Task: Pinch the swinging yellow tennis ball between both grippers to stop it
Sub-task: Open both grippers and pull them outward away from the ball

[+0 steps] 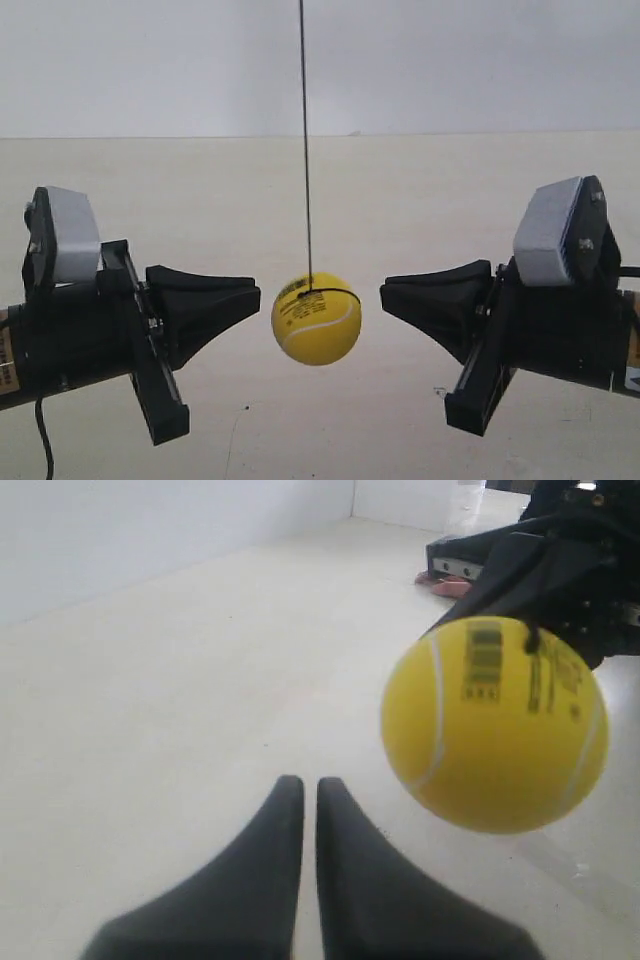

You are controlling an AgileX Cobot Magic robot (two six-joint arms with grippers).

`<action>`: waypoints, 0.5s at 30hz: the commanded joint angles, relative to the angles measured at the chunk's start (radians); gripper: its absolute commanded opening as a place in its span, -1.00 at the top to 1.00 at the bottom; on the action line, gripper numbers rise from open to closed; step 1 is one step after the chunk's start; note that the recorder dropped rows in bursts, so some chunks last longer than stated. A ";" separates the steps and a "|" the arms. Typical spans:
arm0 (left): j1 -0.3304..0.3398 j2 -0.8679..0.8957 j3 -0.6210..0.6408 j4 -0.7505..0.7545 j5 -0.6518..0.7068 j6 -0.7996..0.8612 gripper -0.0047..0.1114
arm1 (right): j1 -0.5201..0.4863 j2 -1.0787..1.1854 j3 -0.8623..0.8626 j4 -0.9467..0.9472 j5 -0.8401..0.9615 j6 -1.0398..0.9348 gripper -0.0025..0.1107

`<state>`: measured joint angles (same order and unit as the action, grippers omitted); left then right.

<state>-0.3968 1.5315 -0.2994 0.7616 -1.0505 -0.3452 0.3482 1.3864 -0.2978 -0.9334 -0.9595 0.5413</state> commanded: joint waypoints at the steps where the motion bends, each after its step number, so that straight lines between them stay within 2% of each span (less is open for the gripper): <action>1: -0.007 0.002 -0.001 -0.022 0.023 -0.002 0.84 | 0.001 0.001 -0.004 0.030 0.038 -0.019 0.96; 6: -0.007 0.002 -0.001 -0.230 0.168 -0.005 0.84 | 0.001 0.001 -0.004 0.177 0.175 -0.019 0.96; 15: -0.007 0.002 0.003 -0.231 0.184 -0.005 0.84 | 0.001 0.001 -0.004 0.187 0.204 -0.019 0.96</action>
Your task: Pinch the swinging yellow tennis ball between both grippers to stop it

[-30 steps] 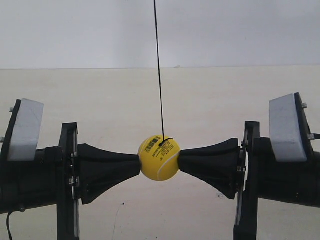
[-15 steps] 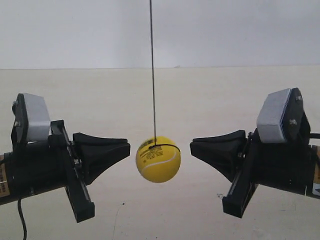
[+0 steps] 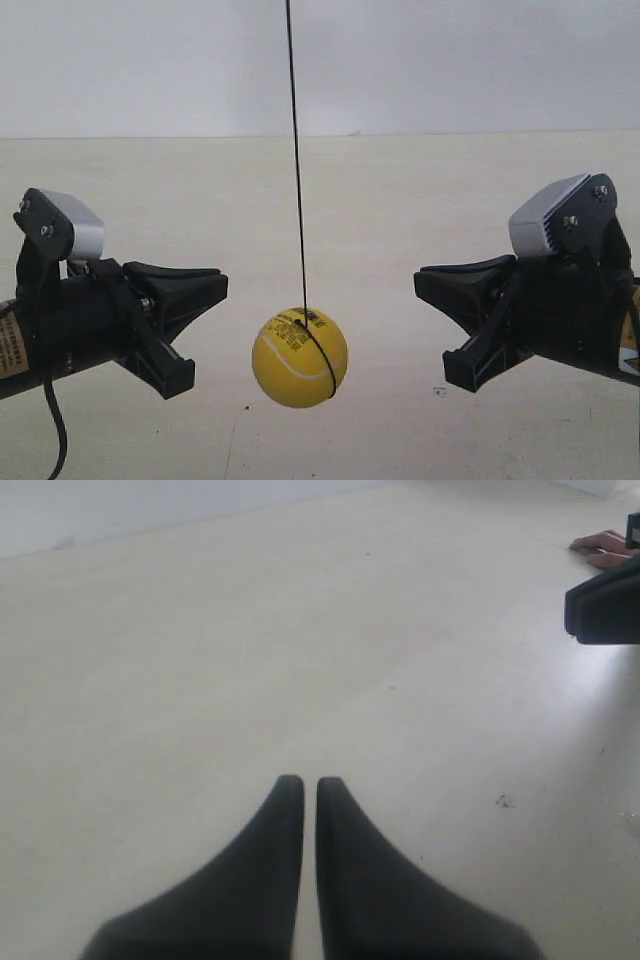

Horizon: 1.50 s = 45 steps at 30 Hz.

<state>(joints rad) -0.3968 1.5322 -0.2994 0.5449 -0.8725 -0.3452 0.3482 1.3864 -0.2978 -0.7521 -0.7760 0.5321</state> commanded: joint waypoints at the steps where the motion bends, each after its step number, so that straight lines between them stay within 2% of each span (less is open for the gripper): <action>1: -0.007 0.001 0.008 -0.026 0.006 -0.005 0.84 | 0.001 -0.001 -0.004 0.012 0.042 -0.010 0.96; 9: -0.007 -0.031 0.083 -0.349 0.006 0.105 0.84 | -0.001 -0.143 -0.004 0.114 0.284 -0.010 0.96; 16: -0.007 -0.197 0.149 -0.465 0.006 0.156 0.84 | -0.001 -0.354 -0.002 0.122 0.453 -0.010 0.96; 19: -0.007 -0.290 0.175 -0.524 0.006 0.156 0.84 | -0.001 -0.450 0.026 0.162 0.465 -0.010 0.96; 33: -0.007 -0.674 0.247 -0.520 0.019 0.092 0.84 | -0.001 -0.934 0.178 0.228 0.467 0.010 0.96; 45: -0.007 -0.873 0.256 -0.520 0.143 0.084 0.84 | -0.001 -1.294 0.216 0.228 0.567 0.084 0.96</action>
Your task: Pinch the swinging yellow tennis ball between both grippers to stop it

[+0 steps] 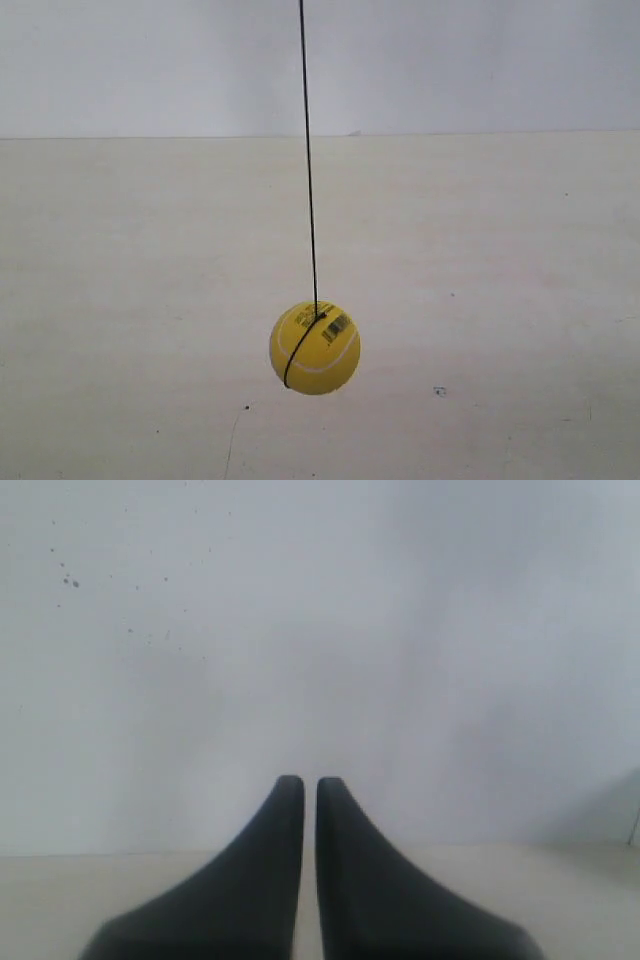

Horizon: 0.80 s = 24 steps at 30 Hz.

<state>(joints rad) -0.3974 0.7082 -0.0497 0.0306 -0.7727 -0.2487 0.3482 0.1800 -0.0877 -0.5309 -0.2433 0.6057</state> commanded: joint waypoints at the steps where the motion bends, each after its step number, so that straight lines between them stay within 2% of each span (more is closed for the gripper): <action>1: -0.007 -0.063 0.006 -0.005 0.056 -0.012 0.84 | -0.001 -0.113 0.006 0.007 0.044 0.015 0.96; 4: -0.007 -0.096 0.006 -0.005 0.086 -0.012 0.84 | -0.001 -0.180 0.006 0.007 0.057 0.015 0.96; 14: -0.007 -0.220 0.006 0.024 0.145 -0.045 0.84 | -0.001 -0.180 0.004 0.007 0.059 0.015 0.96; 17: -0.007 -0.314 0.006 0.171 0.145 -0.173 0.84 | -0.001 -0.180 0.004 0.007 0.130 0.015 0.96; 24: -0.007 -0.564 0.006 0.176 0.145 -0.205 0.84 | -0.001 -0.180 0.004 0.007 0.177 0.016 0.96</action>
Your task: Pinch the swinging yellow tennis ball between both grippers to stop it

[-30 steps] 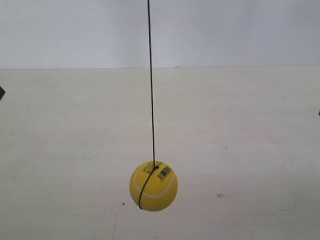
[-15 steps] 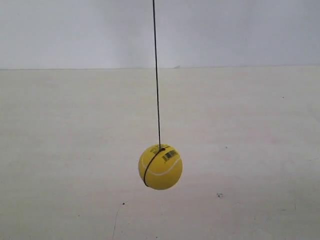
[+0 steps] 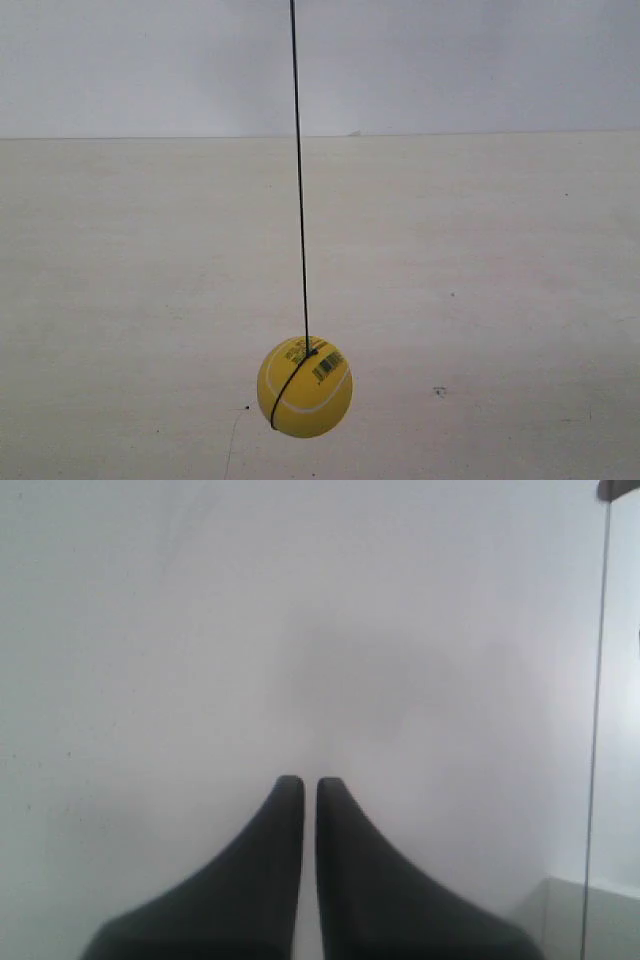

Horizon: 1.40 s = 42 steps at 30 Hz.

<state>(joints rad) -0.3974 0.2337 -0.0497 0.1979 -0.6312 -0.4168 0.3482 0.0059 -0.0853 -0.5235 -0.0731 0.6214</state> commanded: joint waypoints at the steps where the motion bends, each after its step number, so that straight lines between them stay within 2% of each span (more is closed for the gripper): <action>1: -0.007 -0.127 0.006 0.009 0.004 -0.062 0.84 | -0.001 -0.006 0.002 -0.001 0.012 0.002 0.96; 4: -0.007 -0.231 0.006 0.009 0.002 -0.069 0.84 | -0.001 -0.006 0.002 -0.001 0.042 0.002 0.96; 10: -0.007 -0.234 0.006 0.009 -0.040 -0.062 0.84 | -0.001 -0.006 0.003 -0.001 0.058 0.002 0.96; 32: -0.005 -0.234 0.006 0.009 -0.040 -0.062 0.84 | -0.001 -0.006 0.003 -0.001 0.060 0.000 0.96; 34: 0.019 -0.234 0.006 0.009 -0.042 -0.062 0.84 | -0.001 -0.006 0.003 -0.001 0.060 0.000 0.96; 37: 0.102 -0.234 0.006 0.009 -0.042 -0.062 0.84 | -0.001 -0.006 0.003 -0.001 0.060 0.000 0.96; 42: 0.291 -0.234 0.006 0.009 -0.042 -0.062 0.84 | -0.001 -0.006 0.003 -0.001 0.060 0.000 0.96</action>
<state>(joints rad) -0.1839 0.0022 -0.0497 0.2005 -0.6653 -0.4700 0.3482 0.0059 -0.0853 -0.5235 -0.0129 0.6214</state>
